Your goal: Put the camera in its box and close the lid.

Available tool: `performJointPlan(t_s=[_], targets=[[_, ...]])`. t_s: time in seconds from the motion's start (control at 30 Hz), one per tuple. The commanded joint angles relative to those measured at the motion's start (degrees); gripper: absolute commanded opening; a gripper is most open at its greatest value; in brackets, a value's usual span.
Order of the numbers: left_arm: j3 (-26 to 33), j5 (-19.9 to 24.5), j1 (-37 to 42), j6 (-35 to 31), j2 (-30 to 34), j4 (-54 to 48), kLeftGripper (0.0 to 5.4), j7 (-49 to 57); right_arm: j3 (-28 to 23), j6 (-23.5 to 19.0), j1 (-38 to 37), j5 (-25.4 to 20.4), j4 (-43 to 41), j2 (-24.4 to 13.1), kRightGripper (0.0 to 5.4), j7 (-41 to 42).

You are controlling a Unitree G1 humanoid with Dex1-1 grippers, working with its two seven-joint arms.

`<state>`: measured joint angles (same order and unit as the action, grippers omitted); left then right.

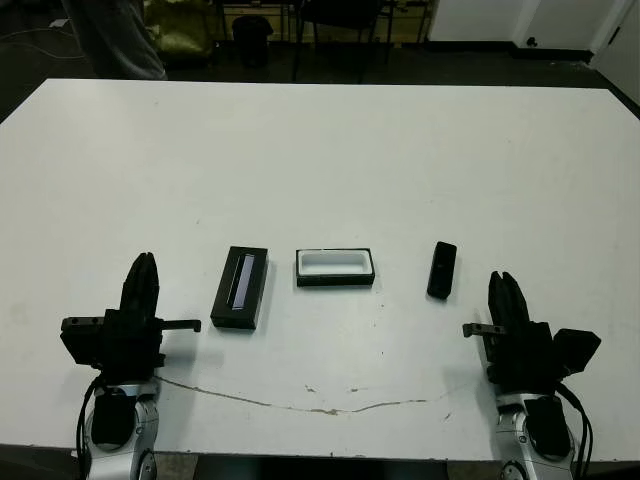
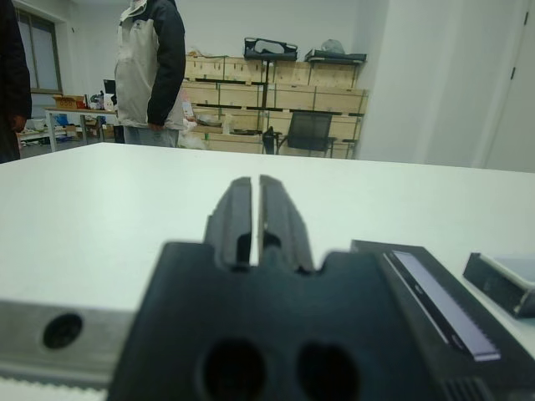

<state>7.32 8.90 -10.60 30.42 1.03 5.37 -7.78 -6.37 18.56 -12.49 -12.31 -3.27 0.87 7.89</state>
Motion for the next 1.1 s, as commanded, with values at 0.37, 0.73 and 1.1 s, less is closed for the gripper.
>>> performJointPlan(t_s=[0.37,0.73,1.1], targets=[[-0.1,-1.12,-0.24,-0.75,0.34,3.02,0.01,0.17,0.16,-0.89,-1.03,-0.39,0.43,0.58,0.0,-0.03],[-0.31,-0.85,-0.36,-1.74,0.14,2.31,0.01,0.23,8.98,-9.79,-12.07,6.98,-22.55,5.57,0.0,-7.95],[-0.49,-1.01,-0.44,-1.67,0.04,2.43,0.0,0.23,13.56,-12.15,-10.13,8.9,-24.91,5.93,1.46,-8.96]])
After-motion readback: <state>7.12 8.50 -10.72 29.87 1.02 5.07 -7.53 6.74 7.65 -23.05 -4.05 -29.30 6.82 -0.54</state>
